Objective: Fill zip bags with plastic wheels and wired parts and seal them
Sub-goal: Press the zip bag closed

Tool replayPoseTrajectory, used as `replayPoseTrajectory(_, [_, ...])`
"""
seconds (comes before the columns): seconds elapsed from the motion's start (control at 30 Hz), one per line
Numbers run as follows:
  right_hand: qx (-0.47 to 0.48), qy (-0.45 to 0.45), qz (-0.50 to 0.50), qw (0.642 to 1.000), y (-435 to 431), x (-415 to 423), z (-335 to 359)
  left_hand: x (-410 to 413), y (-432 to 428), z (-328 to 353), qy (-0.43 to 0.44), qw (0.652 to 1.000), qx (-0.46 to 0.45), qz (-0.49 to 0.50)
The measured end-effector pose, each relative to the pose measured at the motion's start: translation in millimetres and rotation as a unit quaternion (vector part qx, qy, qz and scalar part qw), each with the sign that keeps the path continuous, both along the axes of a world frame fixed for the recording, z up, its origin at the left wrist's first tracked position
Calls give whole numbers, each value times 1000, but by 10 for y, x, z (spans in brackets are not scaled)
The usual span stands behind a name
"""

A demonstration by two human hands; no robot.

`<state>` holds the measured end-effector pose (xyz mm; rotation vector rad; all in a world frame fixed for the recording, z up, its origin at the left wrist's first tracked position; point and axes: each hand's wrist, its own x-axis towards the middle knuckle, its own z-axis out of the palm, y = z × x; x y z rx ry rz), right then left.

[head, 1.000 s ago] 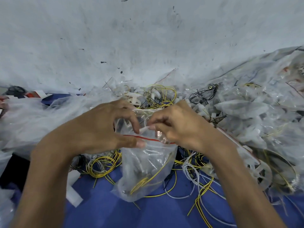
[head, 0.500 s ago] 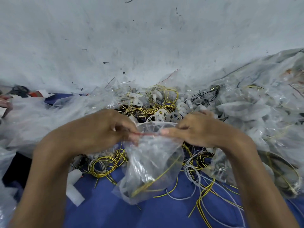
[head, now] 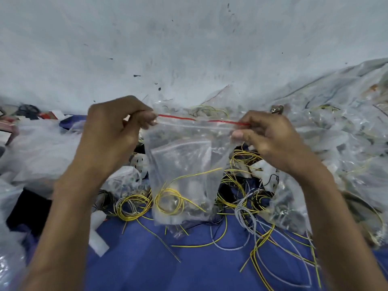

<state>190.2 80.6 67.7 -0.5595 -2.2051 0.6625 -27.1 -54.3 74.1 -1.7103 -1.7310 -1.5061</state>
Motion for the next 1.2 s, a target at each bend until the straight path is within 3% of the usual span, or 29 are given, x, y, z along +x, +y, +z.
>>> replayPoseTrajectory(0.1, [-35, 155, 22, 987, 21, 48, 59, -39, 17, 46, -21, 1000, 21, -4])
replayPoseTrajectory(0.23, [-80, 134, 42, 987, -7, -32, 8, -123, 94, -95, -43, 995, -87, 23])
replayPoseTrajectory(0.33, [-109, 184, 62, 975, 11, 6, 54, -170, 121, -64, -68, 997, -37, -19])
replayPoseTrajectory(0.5, [-179, 121, 39, 976, 104, 71, -39, -217, 158, -182, -186, 973, -95, -102])
replayPoseTrajectory(0.6, [-206, 83, 49, 974, 148, 114, -84, -284, 155, -214, -191, 971, -113, -89])
replayPoseTrajectory(0.8, [-163, 64, 86, 981, 152, 147, -88, -327, 106, -282, -242, 954, -159, -81])
replayPoseTrajectory(1.07, [-87, 100, 74, 988, 113, 115, -107, -181, 39, -333, -153, 986, -65, 17])
replayPoseTrajectory(1.2, [-105, 70, 73, 989, 147, 131, -103, -82, 31, -380, -192, 981, -19, -20])
